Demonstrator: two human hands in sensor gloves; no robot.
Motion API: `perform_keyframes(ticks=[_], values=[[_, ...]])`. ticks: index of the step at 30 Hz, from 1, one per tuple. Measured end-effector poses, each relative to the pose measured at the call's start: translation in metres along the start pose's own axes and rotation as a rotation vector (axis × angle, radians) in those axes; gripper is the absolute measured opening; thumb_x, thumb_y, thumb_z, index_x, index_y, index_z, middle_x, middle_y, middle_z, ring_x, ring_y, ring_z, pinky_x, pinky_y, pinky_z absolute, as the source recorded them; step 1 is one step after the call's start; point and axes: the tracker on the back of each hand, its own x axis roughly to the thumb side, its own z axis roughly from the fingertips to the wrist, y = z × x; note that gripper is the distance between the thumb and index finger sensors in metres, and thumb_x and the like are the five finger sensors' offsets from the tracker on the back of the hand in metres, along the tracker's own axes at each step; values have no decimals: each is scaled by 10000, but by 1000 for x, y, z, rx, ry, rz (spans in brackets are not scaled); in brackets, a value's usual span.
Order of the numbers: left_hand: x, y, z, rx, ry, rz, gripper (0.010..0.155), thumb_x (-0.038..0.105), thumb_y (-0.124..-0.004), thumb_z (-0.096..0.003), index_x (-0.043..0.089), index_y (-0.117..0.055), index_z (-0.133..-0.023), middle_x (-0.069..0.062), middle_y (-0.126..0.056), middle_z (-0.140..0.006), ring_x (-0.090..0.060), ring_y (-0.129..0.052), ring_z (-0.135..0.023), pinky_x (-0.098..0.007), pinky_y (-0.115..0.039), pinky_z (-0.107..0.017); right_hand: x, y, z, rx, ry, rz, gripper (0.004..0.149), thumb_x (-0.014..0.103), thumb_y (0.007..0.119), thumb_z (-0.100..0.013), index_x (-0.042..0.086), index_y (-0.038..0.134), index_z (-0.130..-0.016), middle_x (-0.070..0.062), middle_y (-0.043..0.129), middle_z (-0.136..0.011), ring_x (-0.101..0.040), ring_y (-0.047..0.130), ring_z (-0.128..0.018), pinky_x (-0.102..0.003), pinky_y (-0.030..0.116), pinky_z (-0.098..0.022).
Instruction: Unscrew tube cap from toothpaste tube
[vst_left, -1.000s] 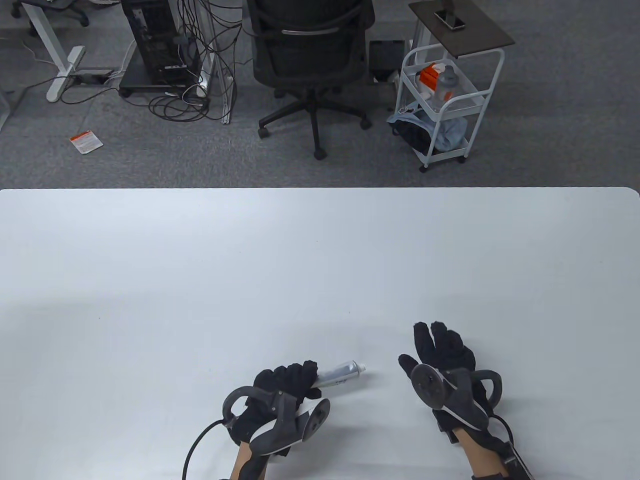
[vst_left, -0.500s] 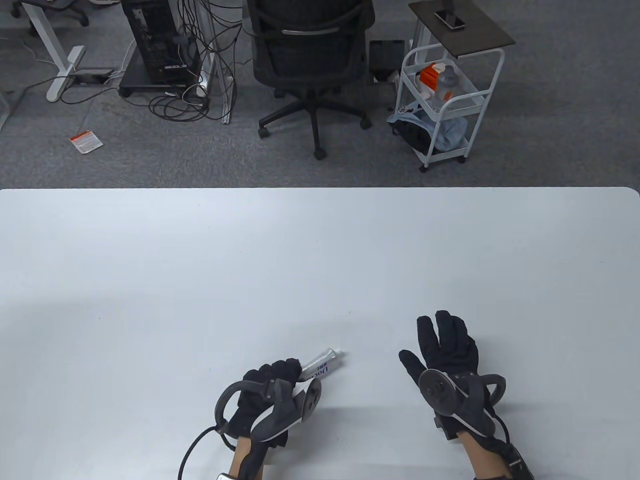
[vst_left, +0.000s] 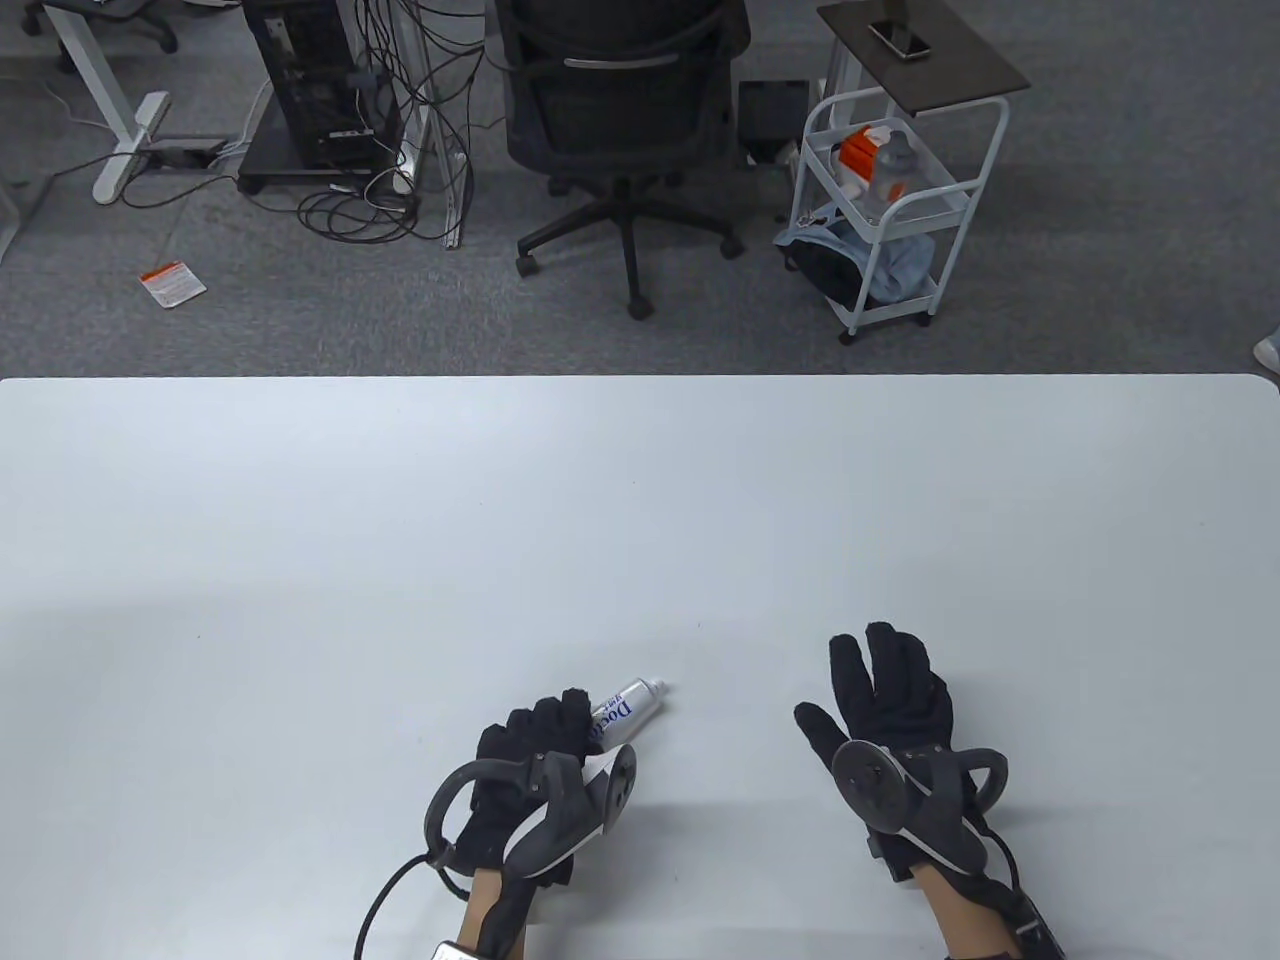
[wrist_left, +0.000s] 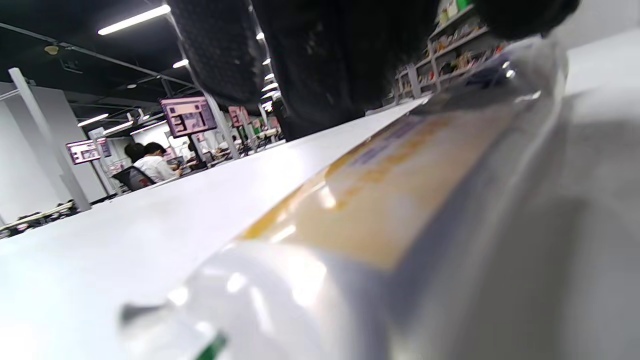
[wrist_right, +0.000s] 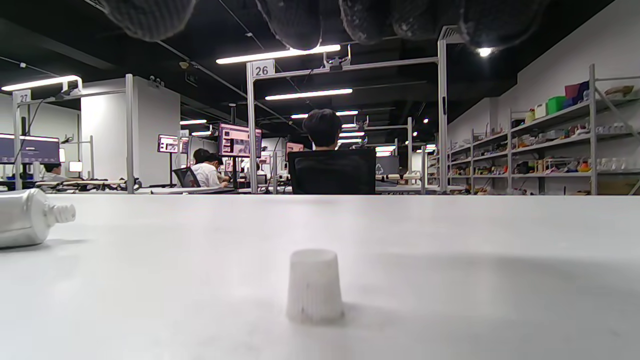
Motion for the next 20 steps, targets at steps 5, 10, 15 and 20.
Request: perform_keyframes(ticks=[5,10,15,20], values=[[-3,4,7,62,-48,58,796,661,-482,-542,287,-259,-1208,-56,-330,-1311,-398,-404,-1209,-678,-511,-822,-3,2,-2,75,-18,-6,782,532,562,-567,135,244,-1161,-247,94,-1195,-531,95,-1090,-748,334,-741],[-3,2,7,67,-64,76,806,678,-458,-537,292,-244,-1212,-52,-288,-1316,-393,-386,-1216,-688,-489,-826,-6,4,-2,84,-20,-7,789,537,556,-566,140,216,-1157,-241,59,-1188,-522,57,-1082,-750,312,-743],[-3,0,7,85,-61,81,806,681,-455,-536,295,-247,-1212,-49,-285,-1317,-392,-373,-1219,-696,-471,-825,-8,2,-2,73,-13,-16,790,537,556,-566,138,216,-1157,-241,59,-1188,-520,54,-1082,-749,310,-744],[-4,-2,7,85,-55,81,807,680,-457,-535,291,-256,-1213,-50,-297,-1317,-392,-377,-1219,-701,-467,-822,-7,2,-3,86,-16,-7,787,535,556,-567,132,230,-1158,-248,67,-1187,-524,62,-1082,-749,315,-742]])
